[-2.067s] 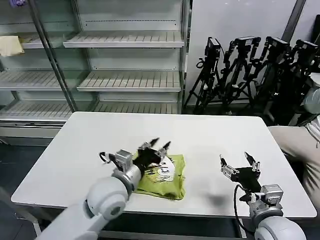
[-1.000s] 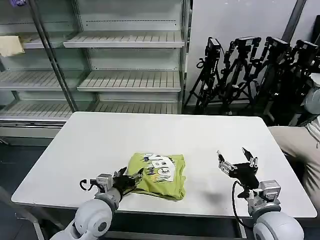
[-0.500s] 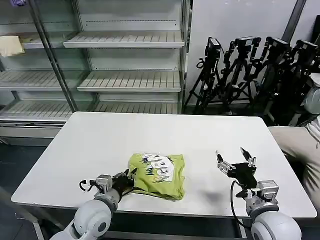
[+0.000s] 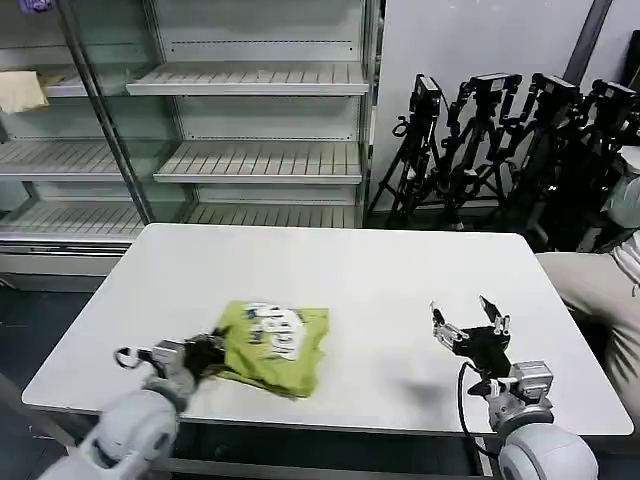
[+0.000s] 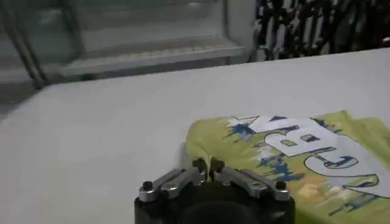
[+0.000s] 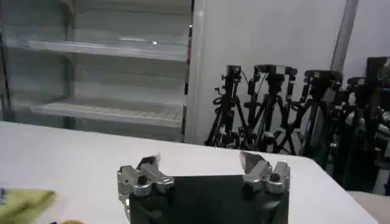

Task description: Fold and organize the clothes.

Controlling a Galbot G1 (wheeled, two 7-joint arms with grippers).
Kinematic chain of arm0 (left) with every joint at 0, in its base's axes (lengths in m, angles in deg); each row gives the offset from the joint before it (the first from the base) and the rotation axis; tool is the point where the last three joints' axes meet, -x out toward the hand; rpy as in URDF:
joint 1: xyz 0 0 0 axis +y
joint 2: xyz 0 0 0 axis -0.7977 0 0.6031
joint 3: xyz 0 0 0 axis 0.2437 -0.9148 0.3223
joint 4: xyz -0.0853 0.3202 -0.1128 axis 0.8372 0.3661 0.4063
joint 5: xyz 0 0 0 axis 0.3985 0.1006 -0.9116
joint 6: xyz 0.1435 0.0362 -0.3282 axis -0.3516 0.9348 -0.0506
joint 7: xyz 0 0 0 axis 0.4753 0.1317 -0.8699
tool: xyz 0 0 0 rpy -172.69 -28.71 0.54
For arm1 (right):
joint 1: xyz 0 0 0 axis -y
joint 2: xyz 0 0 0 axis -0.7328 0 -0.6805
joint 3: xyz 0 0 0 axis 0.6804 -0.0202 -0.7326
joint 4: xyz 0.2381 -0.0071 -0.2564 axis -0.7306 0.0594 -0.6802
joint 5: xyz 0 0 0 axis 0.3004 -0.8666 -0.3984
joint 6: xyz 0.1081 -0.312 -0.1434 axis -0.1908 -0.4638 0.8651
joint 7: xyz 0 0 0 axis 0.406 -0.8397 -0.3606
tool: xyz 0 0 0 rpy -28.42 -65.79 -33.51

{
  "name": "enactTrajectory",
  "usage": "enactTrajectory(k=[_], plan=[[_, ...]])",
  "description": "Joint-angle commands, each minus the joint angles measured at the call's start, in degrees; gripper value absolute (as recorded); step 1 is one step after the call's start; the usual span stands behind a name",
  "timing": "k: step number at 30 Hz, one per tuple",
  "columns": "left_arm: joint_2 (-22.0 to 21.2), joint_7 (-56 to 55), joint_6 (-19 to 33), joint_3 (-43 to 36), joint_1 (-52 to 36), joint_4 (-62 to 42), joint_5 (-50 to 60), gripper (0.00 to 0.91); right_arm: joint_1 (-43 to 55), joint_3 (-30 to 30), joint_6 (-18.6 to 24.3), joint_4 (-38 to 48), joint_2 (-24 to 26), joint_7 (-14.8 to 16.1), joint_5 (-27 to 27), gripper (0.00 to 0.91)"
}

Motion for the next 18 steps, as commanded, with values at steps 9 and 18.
enactTrajectory(k=[9, 18], plan=[[15.86, 17.75, 0.06, 37.21, 8.83, 3.05, 14.34, 0.000, -0.13, -0.29, 1.26, 0.62, -0.73, 0.40, -0.42, 0.907], [-0.94, 9.34, 0.09, -7.99, 5.42, 24.65, 21.72, 0.010, -2.67, 1.01, 1.34, -0.15, -0.99, 0.28, -0.75, 0.907]])
